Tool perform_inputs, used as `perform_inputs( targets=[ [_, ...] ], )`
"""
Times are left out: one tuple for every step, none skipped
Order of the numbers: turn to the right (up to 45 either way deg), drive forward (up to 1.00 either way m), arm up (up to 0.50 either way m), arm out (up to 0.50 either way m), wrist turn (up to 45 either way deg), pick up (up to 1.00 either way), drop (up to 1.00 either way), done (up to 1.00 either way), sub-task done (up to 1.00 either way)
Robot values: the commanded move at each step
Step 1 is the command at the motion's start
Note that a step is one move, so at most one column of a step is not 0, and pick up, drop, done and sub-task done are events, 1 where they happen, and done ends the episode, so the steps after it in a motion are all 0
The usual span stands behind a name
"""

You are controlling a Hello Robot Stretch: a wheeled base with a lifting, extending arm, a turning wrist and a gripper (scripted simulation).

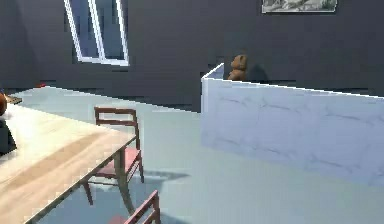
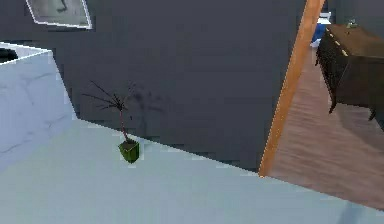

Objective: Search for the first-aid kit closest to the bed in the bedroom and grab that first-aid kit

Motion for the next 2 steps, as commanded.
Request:
perform_inputs(
  targets=[
    [42.0,0.0,0.0,0.0,0.0,0.0,0.0,0.0,0.0],
    [0.0,1.0,0.0,0.0,0.0,0.0,0.0,0.0,0.0]
  ],
)
